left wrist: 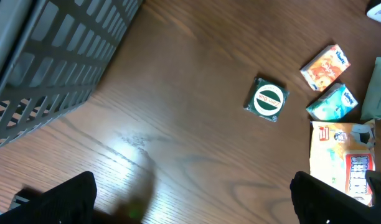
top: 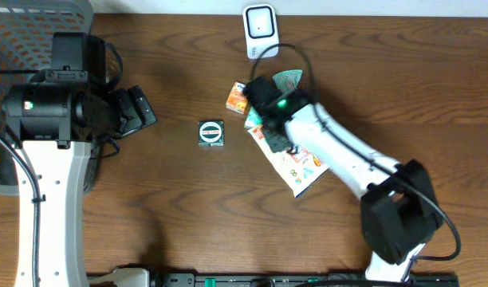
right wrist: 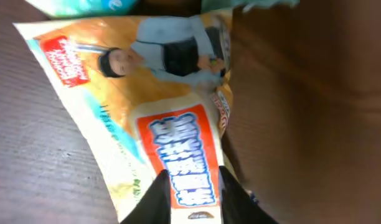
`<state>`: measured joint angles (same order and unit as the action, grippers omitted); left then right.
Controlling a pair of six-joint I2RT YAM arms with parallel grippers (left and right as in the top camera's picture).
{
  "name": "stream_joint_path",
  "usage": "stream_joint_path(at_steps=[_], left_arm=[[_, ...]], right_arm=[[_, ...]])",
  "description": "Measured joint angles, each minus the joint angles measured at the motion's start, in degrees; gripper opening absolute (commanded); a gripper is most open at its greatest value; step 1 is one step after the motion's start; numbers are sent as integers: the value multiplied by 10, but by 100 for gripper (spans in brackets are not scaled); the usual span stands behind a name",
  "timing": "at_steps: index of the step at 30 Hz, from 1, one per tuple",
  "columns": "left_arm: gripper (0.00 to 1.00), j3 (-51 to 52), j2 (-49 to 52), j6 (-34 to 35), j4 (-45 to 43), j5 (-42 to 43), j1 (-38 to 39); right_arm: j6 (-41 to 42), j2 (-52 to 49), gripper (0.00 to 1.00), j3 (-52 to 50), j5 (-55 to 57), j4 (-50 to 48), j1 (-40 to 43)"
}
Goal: Scan the item barcode
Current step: 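Lift the yellow bag and raise it toward the scanner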
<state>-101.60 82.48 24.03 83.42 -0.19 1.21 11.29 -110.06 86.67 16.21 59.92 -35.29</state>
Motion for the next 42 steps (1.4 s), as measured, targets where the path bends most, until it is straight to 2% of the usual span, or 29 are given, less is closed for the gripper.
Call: stream_joint_path(at_steps=[6, 11, 15, 17, 19, 20, 23, 26, 30, 36, 42], left_arm=[[97, 0, 0, 0, 0, 0, 0], [98, 0, 0, 0, 0, 0, 0], [98, 0, 0, 0, 0, 0, 0], [98, 0, 0, 0, 0, 0, 0], [98, 0, 0, 0, 0, 0, 0], [98, 0, 0, 0, 0, 0, 0], [98, 0, 0, 0, 0, 0, 0], [98, 0, 0, 0, 0, 0, 0], [98, 0, 0, 0, 0, 0, 0], [98, 0, 0, 0, 0, 0, 0], [98, 0, 0, 0, 0, 0, 0]], right_arm=[[-30, 1, 20, -57, -120, -58, 61], [-37, 4, 21, -151, -148, -154, 62], [-37, 18, 24, -173, -151, -174, 62], [-32, 19, 34, -169, -152, -165, 62], [-27, 18, 49, -155, -155, -124, 63], [-26, 18, 87, -146, -156, -105, 64], [-26, 18, 99, -103, -160, -70, 71], [-27, 25, 99, -60, -147, -73, 81], [-28, 28, 99, -63, -142, -87, 94], [-45, 28, 99, -118, -183, -148, 125], [-64, 28, 99, -190, -277, -249, 139]])
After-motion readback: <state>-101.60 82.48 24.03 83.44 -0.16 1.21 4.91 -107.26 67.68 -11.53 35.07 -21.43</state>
